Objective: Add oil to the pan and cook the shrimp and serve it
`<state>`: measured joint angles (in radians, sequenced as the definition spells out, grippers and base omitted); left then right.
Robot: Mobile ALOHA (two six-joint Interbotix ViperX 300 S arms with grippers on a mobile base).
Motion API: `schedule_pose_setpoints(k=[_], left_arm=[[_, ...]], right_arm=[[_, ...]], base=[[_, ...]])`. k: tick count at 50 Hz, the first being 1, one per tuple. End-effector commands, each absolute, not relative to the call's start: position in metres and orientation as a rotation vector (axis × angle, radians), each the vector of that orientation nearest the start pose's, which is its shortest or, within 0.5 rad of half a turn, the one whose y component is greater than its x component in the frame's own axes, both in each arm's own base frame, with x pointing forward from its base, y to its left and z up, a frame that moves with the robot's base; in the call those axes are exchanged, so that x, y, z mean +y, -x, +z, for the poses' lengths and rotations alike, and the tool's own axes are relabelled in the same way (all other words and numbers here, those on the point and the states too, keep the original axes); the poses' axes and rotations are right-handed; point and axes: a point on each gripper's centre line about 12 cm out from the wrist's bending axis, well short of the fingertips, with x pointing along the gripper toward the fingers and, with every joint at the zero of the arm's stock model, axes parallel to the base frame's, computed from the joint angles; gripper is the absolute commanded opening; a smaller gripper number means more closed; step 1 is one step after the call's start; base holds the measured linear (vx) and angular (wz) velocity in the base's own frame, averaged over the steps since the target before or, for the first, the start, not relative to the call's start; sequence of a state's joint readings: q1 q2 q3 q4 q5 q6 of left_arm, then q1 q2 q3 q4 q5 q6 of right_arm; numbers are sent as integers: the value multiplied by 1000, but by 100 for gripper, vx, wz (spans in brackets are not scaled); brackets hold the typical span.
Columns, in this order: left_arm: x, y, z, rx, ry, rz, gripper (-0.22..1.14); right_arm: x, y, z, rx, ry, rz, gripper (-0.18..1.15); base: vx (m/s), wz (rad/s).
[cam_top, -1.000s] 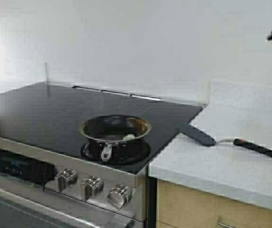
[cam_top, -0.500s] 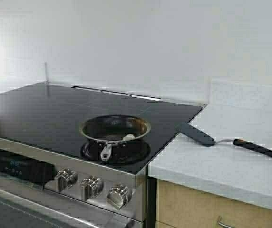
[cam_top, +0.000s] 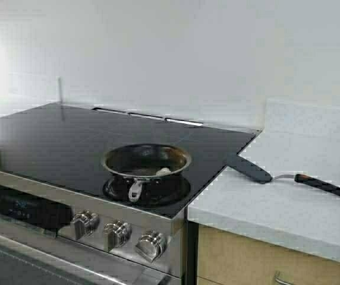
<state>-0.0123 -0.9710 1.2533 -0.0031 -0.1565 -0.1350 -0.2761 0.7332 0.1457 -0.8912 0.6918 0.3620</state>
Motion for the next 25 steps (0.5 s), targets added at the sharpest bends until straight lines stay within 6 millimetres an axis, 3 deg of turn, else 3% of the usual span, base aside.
schedule_pose_setpoints(k=[1,5,8,25], left_arm=[[-2,-194,250,120,134,-4,3],[-2,-193,250,122,134,-2,3],[-2,-193,250,122,134,-2,3],[-2,-193,250,122,134,-2,3]], right_arm=[[-184,-438,-4,1451,429,-411,59],[-183,-441,-2,1450,360,-428,85],[-183,-443,1,1458,311,-440,96],[-180,-452,8,1444,168,-413,96]], base=[[0,0],[0,0],[0,0],[0,0]])
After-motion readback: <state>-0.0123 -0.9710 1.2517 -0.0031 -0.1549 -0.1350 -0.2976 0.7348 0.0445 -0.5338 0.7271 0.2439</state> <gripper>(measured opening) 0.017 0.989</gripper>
